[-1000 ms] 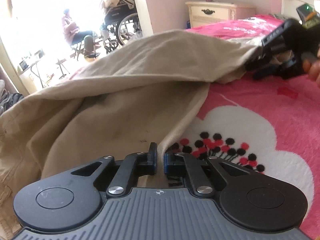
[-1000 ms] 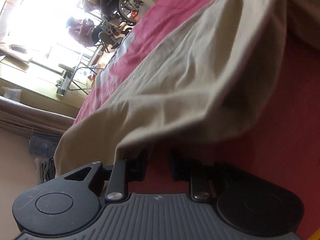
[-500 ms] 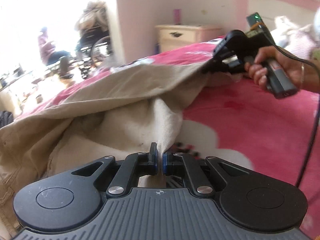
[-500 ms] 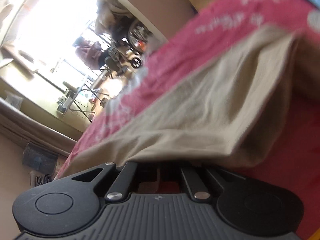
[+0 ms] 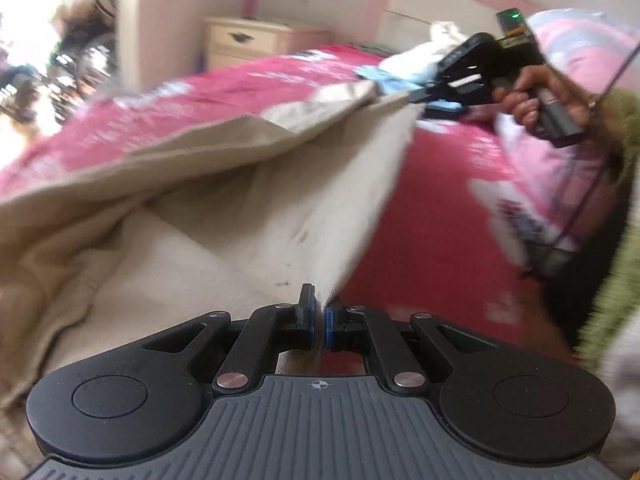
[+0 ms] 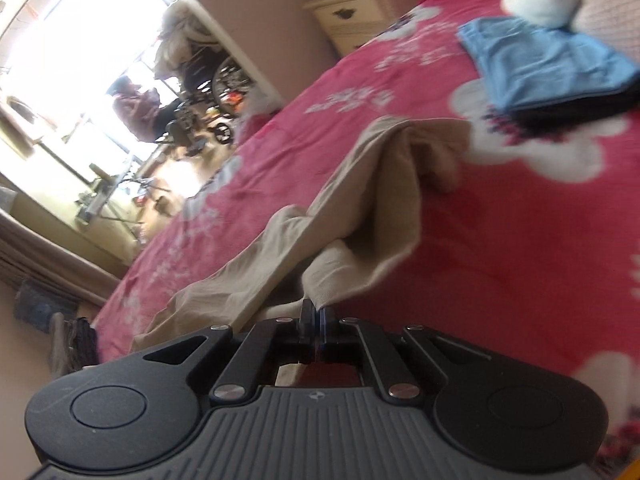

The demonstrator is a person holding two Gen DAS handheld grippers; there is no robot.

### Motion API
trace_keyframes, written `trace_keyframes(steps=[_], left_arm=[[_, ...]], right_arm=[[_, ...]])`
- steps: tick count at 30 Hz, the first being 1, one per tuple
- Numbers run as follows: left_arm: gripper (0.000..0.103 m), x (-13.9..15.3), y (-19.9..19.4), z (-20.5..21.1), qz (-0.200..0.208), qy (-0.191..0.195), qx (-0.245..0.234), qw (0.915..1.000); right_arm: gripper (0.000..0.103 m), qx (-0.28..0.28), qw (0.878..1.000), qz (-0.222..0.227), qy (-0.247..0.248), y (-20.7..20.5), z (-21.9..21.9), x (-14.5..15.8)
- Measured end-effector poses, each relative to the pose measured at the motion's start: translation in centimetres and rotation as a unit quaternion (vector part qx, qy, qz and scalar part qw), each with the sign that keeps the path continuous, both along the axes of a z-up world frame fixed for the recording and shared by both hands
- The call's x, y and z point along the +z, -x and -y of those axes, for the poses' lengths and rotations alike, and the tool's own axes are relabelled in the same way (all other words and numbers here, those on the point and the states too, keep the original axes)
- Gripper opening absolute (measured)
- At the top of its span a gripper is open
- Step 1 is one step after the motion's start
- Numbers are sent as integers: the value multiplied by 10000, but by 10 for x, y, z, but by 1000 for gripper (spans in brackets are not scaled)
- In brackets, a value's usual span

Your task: Fold clothes

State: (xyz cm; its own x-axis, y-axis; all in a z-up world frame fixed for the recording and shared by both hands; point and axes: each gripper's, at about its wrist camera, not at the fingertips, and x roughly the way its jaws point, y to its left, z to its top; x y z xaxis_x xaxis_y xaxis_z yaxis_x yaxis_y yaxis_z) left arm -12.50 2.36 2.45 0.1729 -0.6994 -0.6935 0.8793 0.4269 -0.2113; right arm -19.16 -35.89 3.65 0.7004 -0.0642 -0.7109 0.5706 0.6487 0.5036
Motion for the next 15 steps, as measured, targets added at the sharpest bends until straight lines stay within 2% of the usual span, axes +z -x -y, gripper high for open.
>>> trace_keyframes(steps=[2, 4, 6, 7, 8, 10, 11, 13, 15], left_arm=[[3, -13, 4, 7, -219, -61, -166, 9996], [4, -33, 1, 17, -433, -259, -162, 9986], [6, -49, -5, 22, -670, -485, -54, 9966], [14, -50, -8, 22, -728, -501, 15, 9961], [26, -49, -10, 19, -759, -473, 91, 9960], [43, -41, -12, 9, -756, -337, 257, 9962], [52, -36, -13, 3, -749, -261, 341, 9963], [60, -29, -19, -9, -834, -111, 525, 9951], [62, -23, -23, -18, -931, 17, 764, 9927]], right_arm=[[1, 47, 9993, -247, 265, 2, 0, -5], [3, 345, 9935, -783, 746, -8, -7, -19], [9, 684, 9760, -1468, 1456, -20, -20, -36], [20, 842, 9649, -1715, 1803, -25, -29, -41], [26, 936, 9530, -1898, 2170, -28, -38, -44], [45, 985, 9378, -1838, 2777, -24, -51, -38], [50, 1007, 9306, -1742, 3058, -20, -58, -33], [51, 1025, 9186, -1501, 3510, -13, -66, -20], [51, 919, 9128, -1209, 3790, -9, -70, -6]])
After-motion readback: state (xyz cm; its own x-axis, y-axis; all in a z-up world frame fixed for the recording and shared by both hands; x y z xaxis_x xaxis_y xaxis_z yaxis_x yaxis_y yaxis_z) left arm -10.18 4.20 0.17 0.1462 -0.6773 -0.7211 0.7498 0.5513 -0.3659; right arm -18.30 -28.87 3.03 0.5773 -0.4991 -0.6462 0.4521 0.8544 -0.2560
